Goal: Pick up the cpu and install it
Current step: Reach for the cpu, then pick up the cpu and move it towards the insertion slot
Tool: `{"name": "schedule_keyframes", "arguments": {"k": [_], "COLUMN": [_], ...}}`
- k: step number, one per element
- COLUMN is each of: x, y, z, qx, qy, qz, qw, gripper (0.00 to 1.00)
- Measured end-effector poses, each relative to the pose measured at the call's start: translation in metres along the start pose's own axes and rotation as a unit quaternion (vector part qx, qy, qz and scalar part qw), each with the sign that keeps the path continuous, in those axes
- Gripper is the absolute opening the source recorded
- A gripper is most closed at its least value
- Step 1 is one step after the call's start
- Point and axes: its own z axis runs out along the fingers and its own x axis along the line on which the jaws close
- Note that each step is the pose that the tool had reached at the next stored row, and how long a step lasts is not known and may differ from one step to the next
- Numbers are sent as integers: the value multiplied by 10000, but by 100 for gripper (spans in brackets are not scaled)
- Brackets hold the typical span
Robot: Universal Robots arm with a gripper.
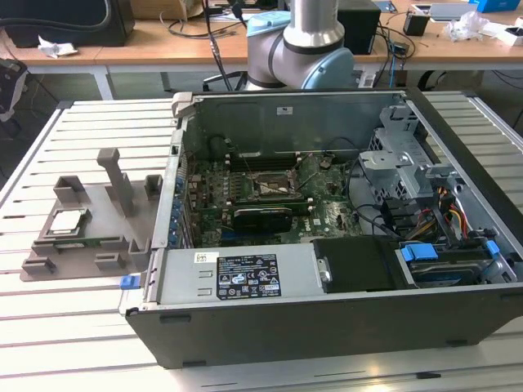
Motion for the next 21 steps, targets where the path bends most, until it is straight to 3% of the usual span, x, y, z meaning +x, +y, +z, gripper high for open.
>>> {"name": "schedule_keyframes", "arguments": {"k": [8,21], "x": [161,168], "y": [-12,-13], "z": [-3,-4], "qx": [-1,0], "qy": [0,0], "qz": [0,-1], "qw": [10000,10000], "gripper": [11,11]}}
